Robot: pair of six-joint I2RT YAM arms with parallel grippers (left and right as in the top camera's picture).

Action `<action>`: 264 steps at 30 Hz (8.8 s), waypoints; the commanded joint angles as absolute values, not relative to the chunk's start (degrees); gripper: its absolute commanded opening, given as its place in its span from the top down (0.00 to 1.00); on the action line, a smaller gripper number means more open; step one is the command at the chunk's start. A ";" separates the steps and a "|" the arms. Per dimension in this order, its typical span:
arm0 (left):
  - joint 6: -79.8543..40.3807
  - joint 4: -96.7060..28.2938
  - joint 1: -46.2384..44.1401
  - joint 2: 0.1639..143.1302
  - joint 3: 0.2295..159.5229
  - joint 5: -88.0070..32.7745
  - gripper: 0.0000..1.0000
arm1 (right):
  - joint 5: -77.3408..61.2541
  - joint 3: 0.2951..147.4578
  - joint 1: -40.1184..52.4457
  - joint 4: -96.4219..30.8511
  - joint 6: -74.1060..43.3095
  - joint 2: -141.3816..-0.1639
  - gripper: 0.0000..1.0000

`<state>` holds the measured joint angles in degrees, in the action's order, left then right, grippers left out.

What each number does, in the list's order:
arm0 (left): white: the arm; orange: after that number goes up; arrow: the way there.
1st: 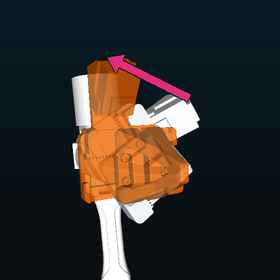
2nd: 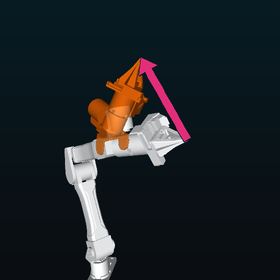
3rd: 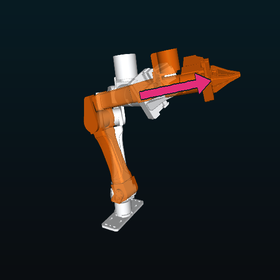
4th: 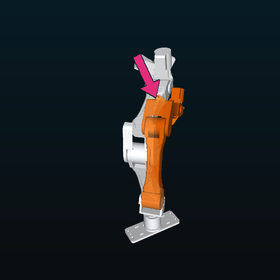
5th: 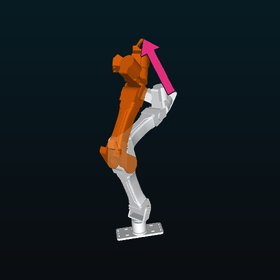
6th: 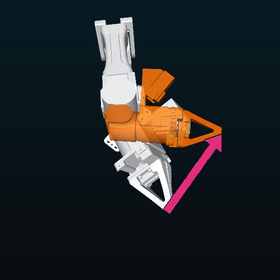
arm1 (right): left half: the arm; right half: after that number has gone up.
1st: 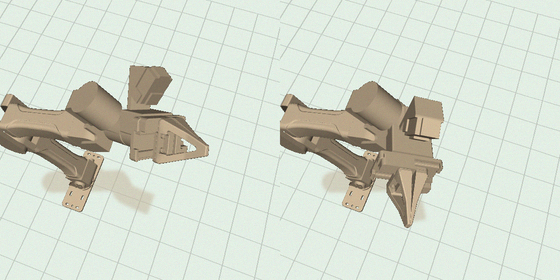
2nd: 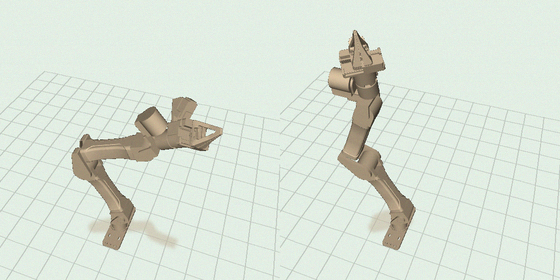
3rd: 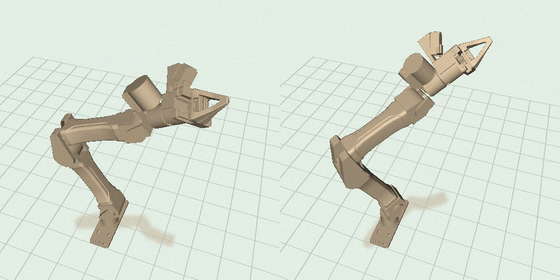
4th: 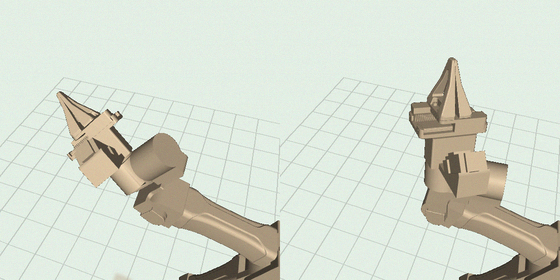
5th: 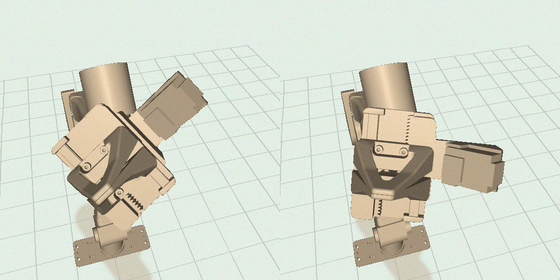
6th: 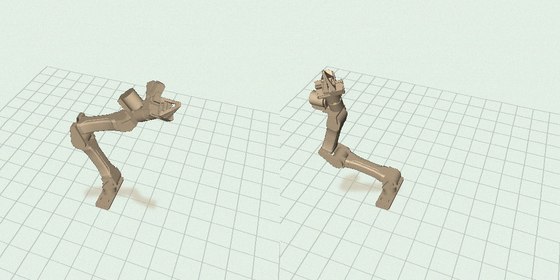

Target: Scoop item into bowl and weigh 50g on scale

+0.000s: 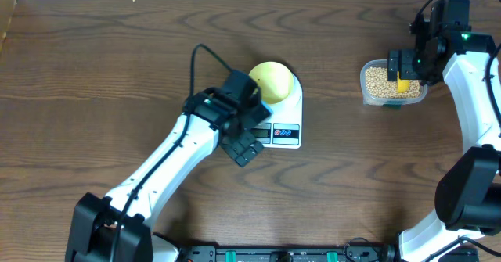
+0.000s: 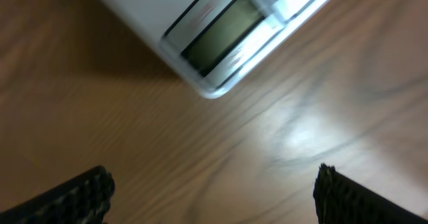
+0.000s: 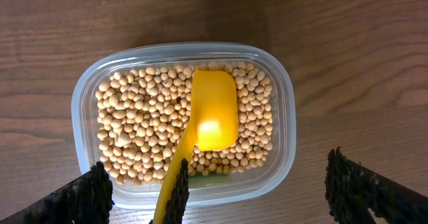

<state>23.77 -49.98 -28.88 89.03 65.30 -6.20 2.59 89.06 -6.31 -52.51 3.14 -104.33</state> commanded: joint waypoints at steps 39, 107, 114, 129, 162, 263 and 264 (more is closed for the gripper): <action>27.40 -19.14 -2.94 90.24 46.11 -2.31 0.02 | 3.03 88.86 -6.70 -52.47 2.83 -104.49 0.01; 27.40 -19.14 -2.94 90.24 46.11 -2.31 0.02 | 3.03 88.86 -6.70 -52.49 2.83 -104.49 0.01; 27.40 -19.14 -2.94 90.24 46.11 -2.31 0.02 | 3.03 88.86 -6.70 -52.47 2.83 -104.49 0.01; 27.40 -19.14 -2.94 90.24 46.11 -2.31 0.02 | 3.03 88.86 -6.70 -52.49 2.83 -104.49 0.01; 27.40 -19.14 -2.94 90.24 46.11 -2.31 0.02 | 3.03 88.86 -6.70 -52.49 2.83 -104.49 0.01; 23.24 8.62 -3.49 86.76 51.62 -35.57 0.02 | 3.03 88.86 -6.70 -52.47 2.83 -104.49 0.01; 19.27 8.40 -4.75 86.76 51.62 -36.69 0.02 | 3.03 88.86 -6.70 -52.47 2.83 -104.49 0.01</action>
<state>30.04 8.38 -2.24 87.42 50.72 -28.97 2.59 89.06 -6.31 -52.51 3.16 -104.33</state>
